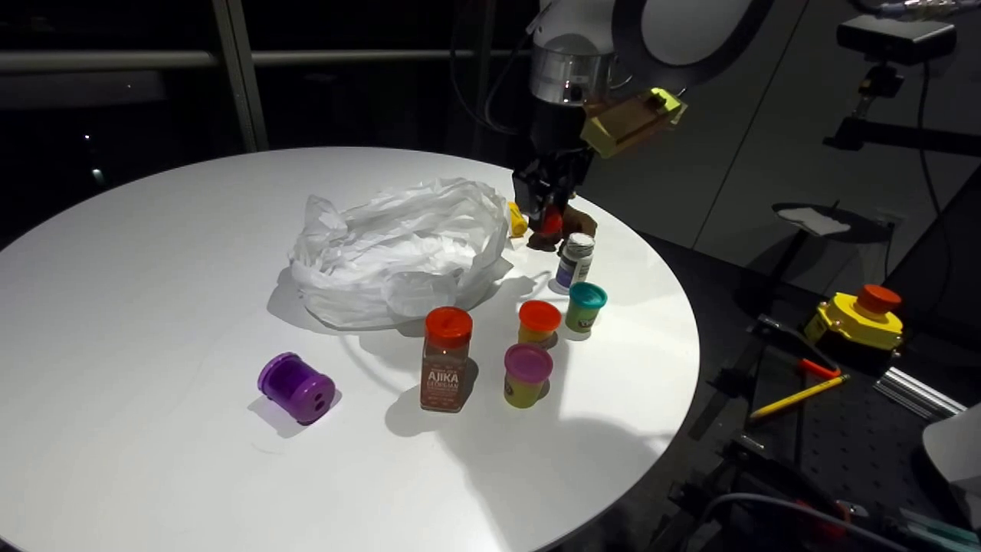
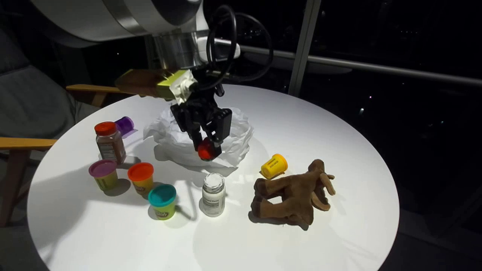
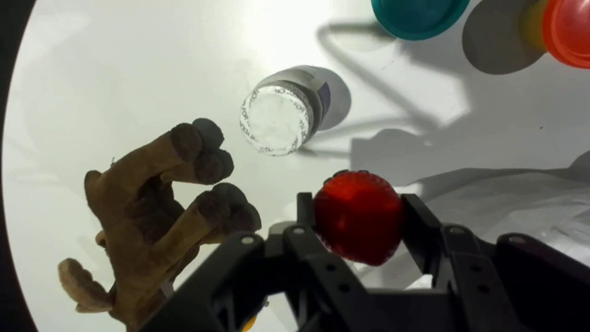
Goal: Pick the objects in the plastic bag and put them on the table
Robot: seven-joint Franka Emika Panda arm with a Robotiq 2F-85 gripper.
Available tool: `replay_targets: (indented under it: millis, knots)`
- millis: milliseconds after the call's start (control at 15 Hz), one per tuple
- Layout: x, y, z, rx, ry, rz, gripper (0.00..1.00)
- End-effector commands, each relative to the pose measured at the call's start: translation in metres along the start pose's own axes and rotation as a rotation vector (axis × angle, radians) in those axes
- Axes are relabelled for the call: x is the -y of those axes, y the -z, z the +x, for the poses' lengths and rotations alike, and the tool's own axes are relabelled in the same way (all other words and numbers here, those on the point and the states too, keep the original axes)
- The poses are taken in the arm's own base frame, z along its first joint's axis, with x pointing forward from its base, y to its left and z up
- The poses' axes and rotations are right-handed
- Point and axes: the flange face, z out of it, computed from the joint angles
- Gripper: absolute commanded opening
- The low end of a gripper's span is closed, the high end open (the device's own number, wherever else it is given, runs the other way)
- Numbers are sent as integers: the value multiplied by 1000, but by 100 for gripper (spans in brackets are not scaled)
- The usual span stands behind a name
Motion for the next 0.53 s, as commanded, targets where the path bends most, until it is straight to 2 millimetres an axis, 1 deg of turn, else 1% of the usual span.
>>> replay_targets:
  millis: [0, 133, 200, 400, 467]
  knots:
    - [16, -31, 16, 45, 66, 41, 24]
    - [20, -48, 22, 69, 78, 35, 24]
    - [19, -55, 26, 69, 72, 16, 24]
    - [5, -71, 41, 63, 2, -40, 24]
    - [-3, -76, 46, 64, -30, -59, 24]
